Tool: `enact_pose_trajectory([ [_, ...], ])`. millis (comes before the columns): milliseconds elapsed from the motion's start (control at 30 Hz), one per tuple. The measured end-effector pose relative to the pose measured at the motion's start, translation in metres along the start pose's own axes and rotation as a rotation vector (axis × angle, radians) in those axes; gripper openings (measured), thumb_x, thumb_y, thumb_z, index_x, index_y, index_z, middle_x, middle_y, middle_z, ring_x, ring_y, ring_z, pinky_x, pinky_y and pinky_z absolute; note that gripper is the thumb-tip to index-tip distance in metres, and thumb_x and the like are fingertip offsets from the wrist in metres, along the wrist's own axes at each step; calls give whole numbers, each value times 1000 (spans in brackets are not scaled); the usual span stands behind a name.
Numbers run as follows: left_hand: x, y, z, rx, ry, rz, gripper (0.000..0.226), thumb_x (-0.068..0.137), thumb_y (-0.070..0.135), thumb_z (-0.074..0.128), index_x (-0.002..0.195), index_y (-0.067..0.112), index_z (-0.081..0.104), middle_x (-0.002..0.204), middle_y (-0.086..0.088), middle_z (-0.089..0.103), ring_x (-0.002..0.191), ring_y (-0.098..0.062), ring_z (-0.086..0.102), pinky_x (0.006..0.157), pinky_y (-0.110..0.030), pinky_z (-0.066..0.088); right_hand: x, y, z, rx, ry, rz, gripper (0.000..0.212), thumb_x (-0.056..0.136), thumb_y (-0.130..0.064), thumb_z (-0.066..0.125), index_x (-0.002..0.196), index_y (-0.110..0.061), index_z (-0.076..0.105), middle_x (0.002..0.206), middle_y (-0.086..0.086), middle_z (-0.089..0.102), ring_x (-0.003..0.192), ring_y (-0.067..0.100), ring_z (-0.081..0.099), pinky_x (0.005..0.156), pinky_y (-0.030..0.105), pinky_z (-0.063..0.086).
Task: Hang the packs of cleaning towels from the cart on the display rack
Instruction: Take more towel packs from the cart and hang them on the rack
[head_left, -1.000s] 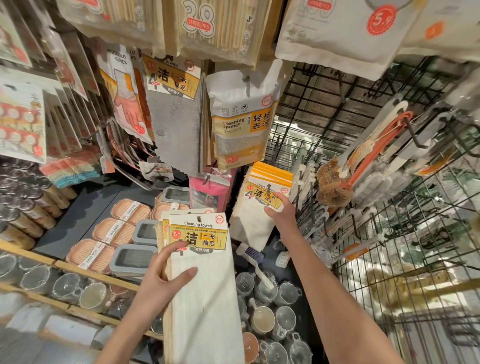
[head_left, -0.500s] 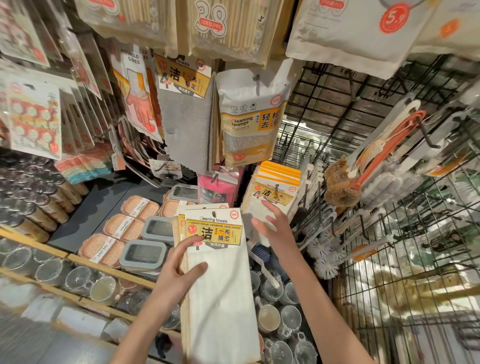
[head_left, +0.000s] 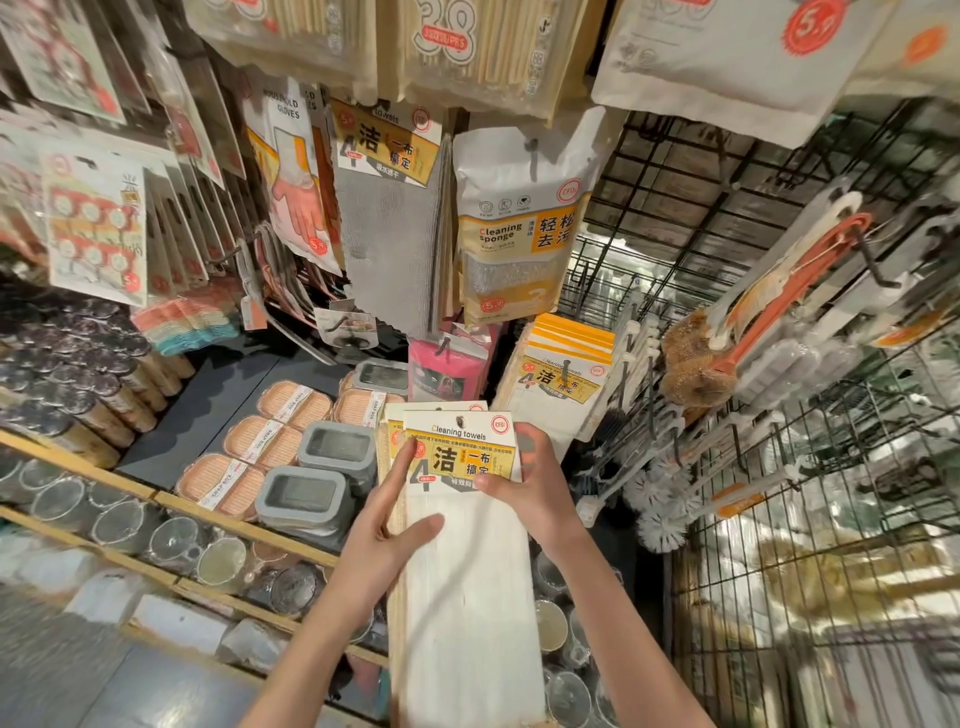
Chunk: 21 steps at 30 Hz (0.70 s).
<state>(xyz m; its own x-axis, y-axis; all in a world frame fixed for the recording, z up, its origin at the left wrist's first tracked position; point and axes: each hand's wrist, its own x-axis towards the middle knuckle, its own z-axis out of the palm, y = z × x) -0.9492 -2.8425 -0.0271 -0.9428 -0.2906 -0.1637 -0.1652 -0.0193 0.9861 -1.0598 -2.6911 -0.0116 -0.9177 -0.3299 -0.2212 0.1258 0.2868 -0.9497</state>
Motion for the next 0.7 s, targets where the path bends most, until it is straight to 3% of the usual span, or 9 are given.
enact_pose_trajectory([
  [133,-1,1,1,-2,7,-7,87,85,8,70,143,54,26,139,42,35,126,27,27,100,-13,30,-1,1,-1,-14,9,-21,70,74,4,74,121,-28,35,106,-4,59,80,-13,58,64,1,41],
  [300,-3,5,2,18,43,-19,86,83,9,73,139,56,27,141,33,37,121,30,27,108,-25,29,-6,0,-1,-17,36,-94,75,73,4,75,124,-34,34,121,2,53,99,6,54,72,3,42],
  [433,-2,6,2,26,68,-47,86,82,11,75,137,58,28,135,33,40,128,13,34,113,-34,30,-8,0,1,46,28,-139,63,74,10,71,121,-23,45,128,6,50,112,19,55,80,11,46],
  [600,1,5,5,24,97,-66,88,80,10,77,142,50,28,132,26,43,131,1,36,115,-37,29,-8,4,0,26,38,-154,54,77,6,70,119,-23,50,127,-1,50,117,18,52,88,16,45],
  [700,1,5,6,28,110,-68,89,79,9,77,142,50,29,133,22,45,133,-4,37,115,-41,30,-9,5,-2,6,46,-153,54,78,4,70,120,-24,51,129,0,49,121,20,50,96,29,45],
])
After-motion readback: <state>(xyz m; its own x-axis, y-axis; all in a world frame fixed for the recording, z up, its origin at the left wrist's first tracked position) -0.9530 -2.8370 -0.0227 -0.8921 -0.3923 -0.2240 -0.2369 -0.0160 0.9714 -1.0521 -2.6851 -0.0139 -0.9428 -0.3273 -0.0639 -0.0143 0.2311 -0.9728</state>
